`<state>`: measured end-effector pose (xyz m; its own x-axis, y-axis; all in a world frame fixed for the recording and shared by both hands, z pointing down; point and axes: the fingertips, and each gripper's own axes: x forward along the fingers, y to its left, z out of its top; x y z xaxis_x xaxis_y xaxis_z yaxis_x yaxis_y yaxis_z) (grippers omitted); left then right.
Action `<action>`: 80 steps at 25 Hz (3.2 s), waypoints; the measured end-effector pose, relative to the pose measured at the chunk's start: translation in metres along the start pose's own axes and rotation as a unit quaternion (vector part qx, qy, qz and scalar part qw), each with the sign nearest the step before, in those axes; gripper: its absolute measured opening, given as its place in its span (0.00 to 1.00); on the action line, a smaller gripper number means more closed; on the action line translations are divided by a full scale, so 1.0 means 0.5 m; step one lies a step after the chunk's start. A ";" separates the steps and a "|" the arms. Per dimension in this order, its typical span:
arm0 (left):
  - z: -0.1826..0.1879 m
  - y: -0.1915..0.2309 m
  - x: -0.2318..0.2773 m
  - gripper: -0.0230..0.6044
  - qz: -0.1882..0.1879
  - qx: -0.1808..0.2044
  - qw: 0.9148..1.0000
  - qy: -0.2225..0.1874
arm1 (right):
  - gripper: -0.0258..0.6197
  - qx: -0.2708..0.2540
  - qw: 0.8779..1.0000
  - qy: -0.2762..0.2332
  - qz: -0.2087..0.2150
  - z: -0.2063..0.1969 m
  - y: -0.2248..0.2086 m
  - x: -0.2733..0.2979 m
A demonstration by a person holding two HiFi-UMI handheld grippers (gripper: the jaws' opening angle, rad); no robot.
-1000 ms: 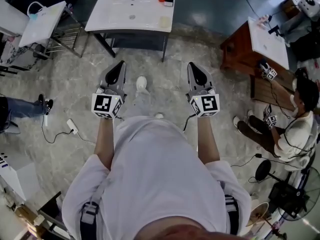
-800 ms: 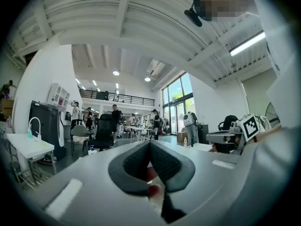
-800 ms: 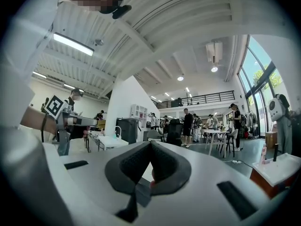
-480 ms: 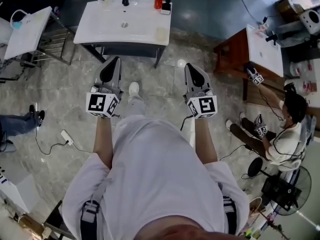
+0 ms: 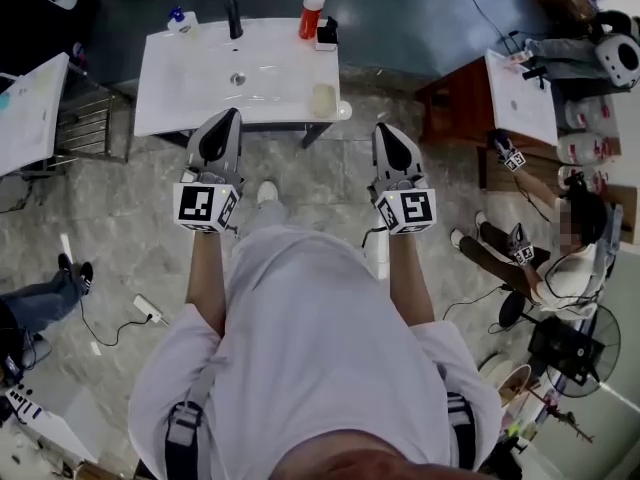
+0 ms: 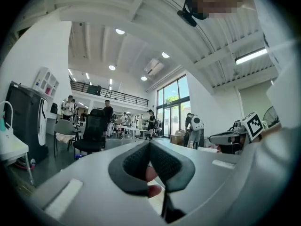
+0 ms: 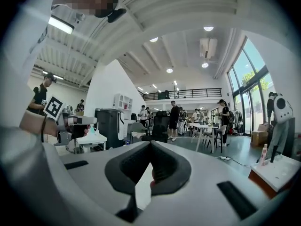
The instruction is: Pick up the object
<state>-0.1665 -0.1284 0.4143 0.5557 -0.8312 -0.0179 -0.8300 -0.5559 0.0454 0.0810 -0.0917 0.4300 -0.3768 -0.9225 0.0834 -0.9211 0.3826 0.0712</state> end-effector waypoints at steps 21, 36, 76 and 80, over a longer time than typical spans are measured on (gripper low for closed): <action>-0.024 0.056 0.122 0.03 0.038 0.014 0.999 0.026 | 0.16 0.036 0.999 0.014 0.015 -0.066 -0.093 0.176; -0.038 0.066 0.084 0.03 0.102 0.024 0.993 0.059 | 0.74 0.057 0.993 0.096 0.036 -0.220 -0.121 0.252; -0.055 0.208 -0.188 0.03 0.263 0.042 0.953 0.147 | 0.95 0.138 0.925 0.355 0.012 -0.707 -0.045 0.401; -0.056 0.218 -0.205 0.03 0.272 0.043 0.950 0.151 | 0.95 0.147 0.912 0.383 0.008 -0.743 -0.039 0.404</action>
<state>-0.3126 -0.1032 0.4491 0.0216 -0.9620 0.2722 -0.9918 -0.0548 -0.1150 0.0593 -0.2670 0.8147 -0.3153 -0.5682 0.7601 -0.9449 0.2623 -0.1959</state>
